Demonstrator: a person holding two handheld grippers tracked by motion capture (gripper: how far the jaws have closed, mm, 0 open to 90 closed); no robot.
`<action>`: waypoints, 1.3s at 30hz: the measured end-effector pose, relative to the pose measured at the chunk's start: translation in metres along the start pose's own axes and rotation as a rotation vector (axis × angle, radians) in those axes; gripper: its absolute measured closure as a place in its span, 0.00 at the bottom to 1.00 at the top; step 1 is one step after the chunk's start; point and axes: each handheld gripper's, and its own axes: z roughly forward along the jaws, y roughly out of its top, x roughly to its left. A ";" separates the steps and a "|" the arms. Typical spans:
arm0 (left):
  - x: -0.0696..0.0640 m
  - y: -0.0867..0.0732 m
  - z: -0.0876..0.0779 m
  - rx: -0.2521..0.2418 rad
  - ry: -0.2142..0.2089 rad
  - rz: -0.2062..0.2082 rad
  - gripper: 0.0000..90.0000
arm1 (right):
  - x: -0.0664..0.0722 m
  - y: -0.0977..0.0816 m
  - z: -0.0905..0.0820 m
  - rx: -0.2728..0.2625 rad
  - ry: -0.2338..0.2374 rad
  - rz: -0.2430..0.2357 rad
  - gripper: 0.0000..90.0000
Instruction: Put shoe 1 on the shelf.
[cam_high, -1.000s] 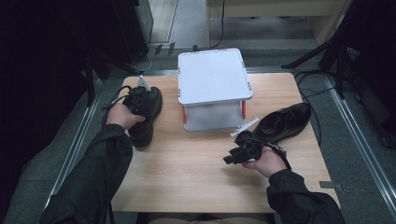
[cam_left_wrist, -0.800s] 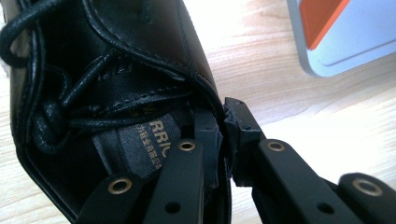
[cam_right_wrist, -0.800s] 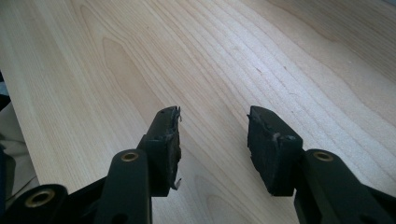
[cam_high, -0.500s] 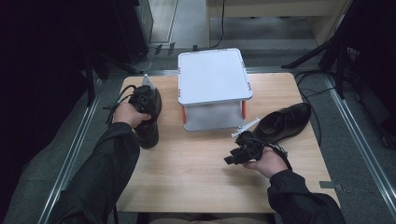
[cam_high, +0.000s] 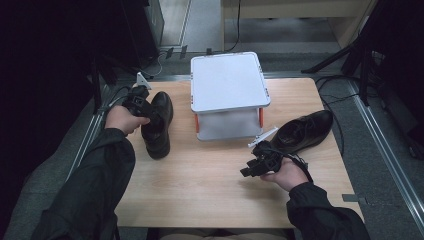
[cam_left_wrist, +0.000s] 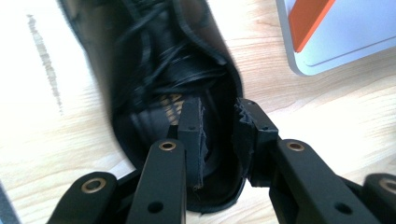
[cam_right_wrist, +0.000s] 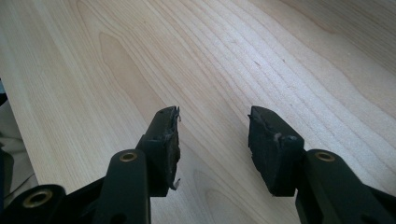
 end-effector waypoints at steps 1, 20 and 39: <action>0.004 -0.002 -0.002 -0.002 -0.005 -0.002 0.80 | 0.000 0.000 0.000 0.000 0.000 0.000 0.60; 0.056 -0.022 0.008 -0.025 -0.060 -0.088 0.60 | -0.001 0.000 0.001 0.004 -0.002 0.006 0.59; 0.066 -0.013 0.063 0.012 -0.079 -0.189 0.76 | 0.001 0.000 0.003 0.016 -0.003 -0.002 0.59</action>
